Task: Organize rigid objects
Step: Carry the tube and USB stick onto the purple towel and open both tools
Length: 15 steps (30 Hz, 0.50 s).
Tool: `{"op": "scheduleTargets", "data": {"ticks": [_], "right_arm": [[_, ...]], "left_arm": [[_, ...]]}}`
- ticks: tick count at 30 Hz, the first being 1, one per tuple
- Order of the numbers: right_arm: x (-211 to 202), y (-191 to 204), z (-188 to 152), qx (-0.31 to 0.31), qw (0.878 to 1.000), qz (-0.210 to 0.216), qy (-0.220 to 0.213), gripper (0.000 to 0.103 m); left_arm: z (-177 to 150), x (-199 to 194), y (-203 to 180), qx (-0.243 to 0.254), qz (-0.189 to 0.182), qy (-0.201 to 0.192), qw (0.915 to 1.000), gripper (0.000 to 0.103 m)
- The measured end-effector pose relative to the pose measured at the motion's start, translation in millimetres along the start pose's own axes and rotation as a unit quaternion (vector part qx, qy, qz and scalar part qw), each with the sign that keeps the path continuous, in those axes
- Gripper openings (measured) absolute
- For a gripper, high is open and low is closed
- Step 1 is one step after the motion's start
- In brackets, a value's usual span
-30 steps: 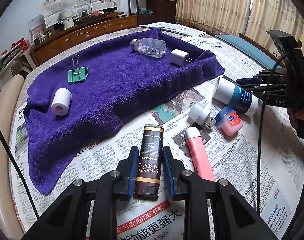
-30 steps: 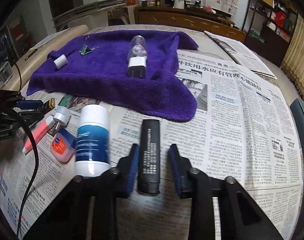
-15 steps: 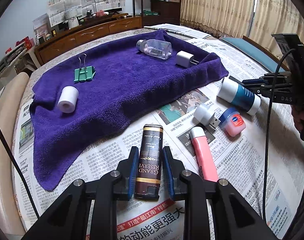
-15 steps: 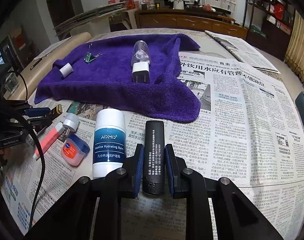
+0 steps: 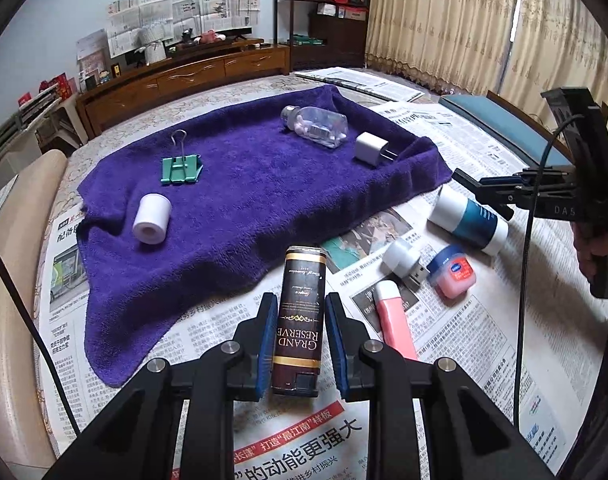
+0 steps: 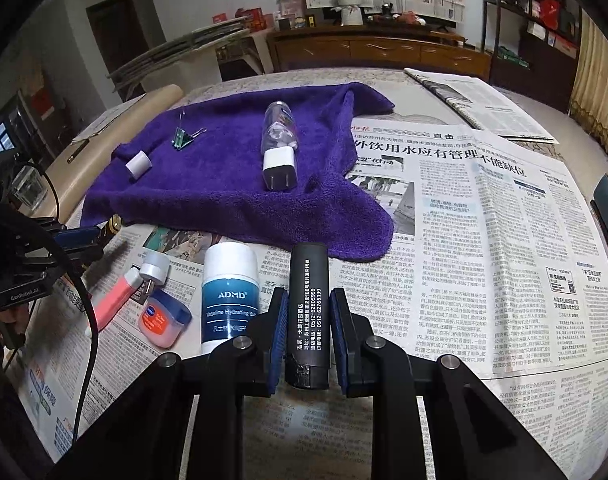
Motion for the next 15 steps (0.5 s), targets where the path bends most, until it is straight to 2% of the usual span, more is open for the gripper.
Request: {"op": "scheduleTargets", "data": {"ticks": [8,15], "right_arm": [[-1.8,4.6,7.9,0.006,1.000,0.015,-0.006,0.022],[-10.2,10.8,32.5,0.012,0.999,0.034,-0.026,0.021]], "left_arm": [[13.6,-6.1,10.5,-0.016,0.005,-0.013,0.9998,0.024],[34.1,-7.2,19.0,-0.026,0.002,-0.019,0.9995,0.024]]}}
Point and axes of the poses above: each gripper's, at about its wrist camera, not at the fingertips, and x roughly the way its jaws point, y to its left, z to its top, the point moved 3 cm from there along x, roughly the way its jaws point, and after that the axes turned 1 degree about x, right-handed, at the moved point
